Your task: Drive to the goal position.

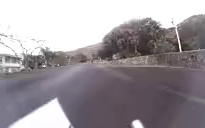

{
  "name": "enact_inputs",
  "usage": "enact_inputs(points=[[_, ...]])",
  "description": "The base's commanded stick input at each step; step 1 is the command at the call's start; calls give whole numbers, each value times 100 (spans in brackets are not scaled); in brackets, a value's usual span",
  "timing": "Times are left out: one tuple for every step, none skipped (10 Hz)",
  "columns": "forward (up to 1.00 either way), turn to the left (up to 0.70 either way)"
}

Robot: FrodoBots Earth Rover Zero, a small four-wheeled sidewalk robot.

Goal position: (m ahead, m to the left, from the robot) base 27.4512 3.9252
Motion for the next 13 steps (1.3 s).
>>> enact_inputs(points=[[100, 0], [100, 0], [100, 0], [100, 0], [100, 0], [100, -28], [100, -36], [100, -5], [100, 0], [100, 0], [100, 0], [100, 0], [100, 0]])
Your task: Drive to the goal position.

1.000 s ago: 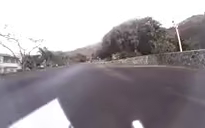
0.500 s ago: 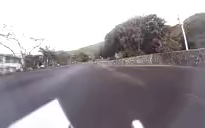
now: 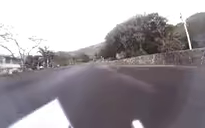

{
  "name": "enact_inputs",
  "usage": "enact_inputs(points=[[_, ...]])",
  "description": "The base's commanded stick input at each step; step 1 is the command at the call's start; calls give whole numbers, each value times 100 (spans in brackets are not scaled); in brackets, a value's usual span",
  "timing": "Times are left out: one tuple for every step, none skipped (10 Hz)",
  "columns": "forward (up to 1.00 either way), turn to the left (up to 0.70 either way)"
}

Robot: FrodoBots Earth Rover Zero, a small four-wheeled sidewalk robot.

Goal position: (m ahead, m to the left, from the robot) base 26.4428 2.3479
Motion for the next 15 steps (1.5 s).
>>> enact_inputs(points=[[100, 0], [100, 0], [100, 0], [100, 0], [100, 0], [100, 0], [100, 0], [100, 0], [100, 0], [100, 0], [100, 0], [100, 0], [100, 0], [100, 0], [100, 0]])
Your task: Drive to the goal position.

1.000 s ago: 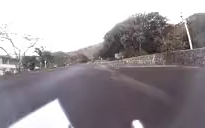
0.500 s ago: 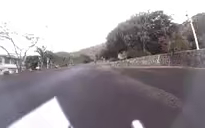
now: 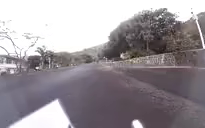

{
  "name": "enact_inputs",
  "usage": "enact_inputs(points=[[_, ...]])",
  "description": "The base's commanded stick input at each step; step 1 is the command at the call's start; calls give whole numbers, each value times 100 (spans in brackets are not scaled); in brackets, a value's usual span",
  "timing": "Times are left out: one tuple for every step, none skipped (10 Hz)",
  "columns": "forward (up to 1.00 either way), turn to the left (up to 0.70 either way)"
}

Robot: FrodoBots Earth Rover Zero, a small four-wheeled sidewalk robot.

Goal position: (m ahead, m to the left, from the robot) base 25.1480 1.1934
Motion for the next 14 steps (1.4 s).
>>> enact_inputs(points=[[100, 0], [100, 0], [100, 0], [100, 0], [100, 0], [100, 0], [100, 0], [100, 0], [100, 0], [100, 0], [100, 0], [100, 0], [100, 0], [100, 0]])
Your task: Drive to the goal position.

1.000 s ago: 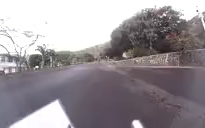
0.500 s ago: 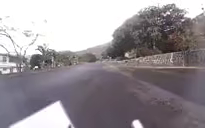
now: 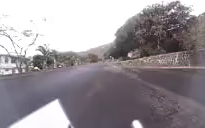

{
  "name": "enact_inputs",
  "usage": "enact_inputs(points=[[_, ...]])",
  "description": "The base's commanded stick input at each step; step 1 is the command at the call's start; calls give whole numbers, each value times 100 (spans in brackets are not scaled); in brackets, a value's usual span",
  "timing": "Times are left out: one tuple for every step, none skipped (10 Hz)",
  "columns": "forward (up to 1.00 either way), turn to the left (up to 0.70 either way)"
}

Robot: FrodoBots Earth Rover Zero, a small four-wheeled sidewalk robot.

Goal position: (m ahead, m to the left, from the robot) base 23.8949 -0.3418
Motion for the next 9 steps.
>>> enact_inputs(points=[[100, 0], [100, 0], [100, 0], [100, 0], [100, 0], [100, 0], [100, 0], [100, 0], [100, 0]])
